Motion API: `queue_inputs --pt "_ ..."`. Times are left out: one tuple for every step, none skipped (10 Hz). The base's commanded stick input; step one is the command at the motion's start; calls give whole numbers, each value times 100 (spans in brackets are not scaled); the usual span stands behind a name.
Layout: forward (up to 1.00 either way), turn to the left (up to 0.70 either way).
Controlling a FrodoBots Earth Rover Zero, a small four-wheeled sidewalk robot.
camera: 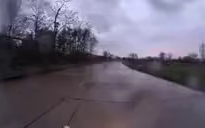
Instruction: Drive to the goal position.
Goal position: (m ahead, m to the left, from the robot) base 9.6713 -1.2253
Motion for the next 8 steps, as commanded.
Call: queue_inputs --pt "70 -18" --pt "70 -2" --pt "70 0" --pt "70 0" --pt "70 0" --pt "70 0" --pt "70 0" --pt "70 0"
